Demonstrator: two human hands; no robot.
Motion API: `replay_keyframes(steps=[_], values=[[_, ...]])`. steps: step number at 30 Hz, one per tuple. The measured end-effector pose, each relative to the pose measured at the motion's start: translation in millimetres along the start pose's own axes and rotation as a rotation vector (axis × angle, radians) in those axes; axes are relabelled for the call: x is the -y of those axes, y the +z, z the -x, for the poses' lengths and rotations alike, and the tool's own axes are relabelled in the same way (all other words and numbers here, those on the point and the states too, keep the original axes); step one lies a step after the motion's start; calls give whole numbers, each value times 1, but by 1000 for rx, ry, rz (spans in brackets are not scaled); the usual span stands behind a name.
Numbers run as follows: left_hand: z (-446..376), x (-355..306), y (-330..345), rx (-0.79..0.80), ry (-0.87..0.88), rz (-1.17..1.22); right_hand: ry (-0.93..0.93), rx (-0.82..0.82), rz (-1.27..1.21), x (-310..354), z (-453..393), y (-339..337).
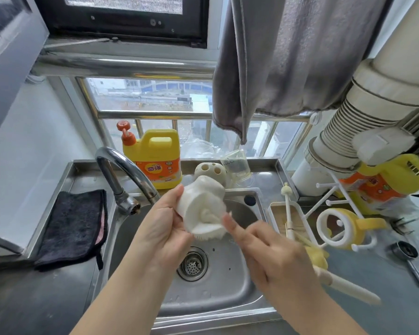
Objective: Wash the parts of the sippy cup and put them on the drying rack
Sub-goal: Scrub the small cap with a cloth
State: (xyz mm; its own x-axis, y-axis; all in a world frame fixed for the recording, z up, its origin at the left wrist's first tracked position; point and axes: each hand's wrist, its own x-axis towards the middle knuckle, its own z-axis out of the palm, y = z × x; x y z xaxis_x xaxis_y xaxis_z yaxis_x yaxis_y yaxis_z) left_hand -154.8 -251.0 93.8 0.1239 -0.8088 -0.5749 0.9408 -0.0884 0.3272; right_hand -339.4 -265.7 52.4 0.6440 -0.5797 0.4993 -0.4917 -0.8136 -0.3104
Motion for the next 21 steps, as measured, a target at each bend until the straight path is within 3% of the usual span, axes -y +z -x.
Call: replay_keyframes(steps=[6,10,17,21], values=[[-4,1,-1,-33,50,42,140,-28,40,-19,-7,-11],[-1,-3,4,15,-38,-25,-24,0,27,3,-10,0],[-5,-1,4,-48,57,35,139,25,105,-18,-8,-13],[0,1,7,62,0,-46,1,2,70,4,-21,-2]])
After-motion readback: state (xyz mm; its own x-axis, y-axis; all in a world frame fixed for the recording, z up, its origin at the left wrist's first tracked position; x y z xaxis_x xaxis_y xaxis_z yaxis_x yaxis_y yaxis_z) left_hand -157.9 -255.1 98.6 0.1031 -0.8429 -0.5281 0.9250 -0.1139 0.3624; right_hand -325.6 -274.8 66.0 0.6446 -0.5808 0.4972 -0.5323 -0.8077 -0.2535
